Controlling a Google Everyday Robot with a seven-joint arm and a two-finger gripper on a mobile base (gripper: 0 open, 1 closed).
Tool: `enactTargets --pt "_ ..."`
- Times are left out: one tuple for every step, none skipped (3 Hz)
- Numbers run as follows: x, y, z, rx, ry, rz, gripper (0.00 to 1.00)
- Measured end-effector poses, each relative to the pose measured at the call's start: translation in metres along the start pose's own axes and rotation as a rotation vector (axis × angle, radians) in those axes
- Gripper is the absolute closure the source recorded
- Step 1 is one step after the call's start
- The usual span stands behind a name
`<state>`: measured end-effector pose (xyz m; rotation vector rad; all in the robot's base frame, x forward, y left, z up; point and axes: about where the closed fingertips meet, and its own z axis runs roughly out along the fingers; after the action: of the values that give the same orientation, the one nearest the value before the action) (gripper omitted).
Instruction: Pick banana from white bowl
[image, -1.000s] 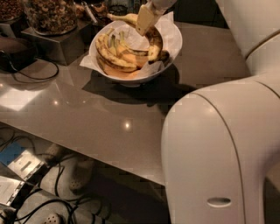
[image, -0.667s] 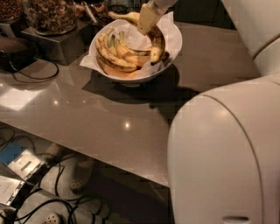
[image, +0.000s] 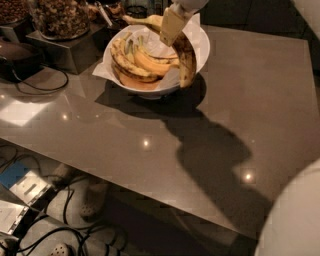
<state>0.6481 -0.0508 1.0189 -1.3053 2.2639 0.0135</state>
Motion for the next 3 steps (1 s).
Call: enactTargets --pt "0.011 0.01 0.003 -0.013 0.023 -0.004 1.0" --pt "0.015 0.018 -0.005 0.007 0.047 -0.003 1.0" --pt "0.028 0.037 -0.016 0.022 0.081 0.007 1.0"
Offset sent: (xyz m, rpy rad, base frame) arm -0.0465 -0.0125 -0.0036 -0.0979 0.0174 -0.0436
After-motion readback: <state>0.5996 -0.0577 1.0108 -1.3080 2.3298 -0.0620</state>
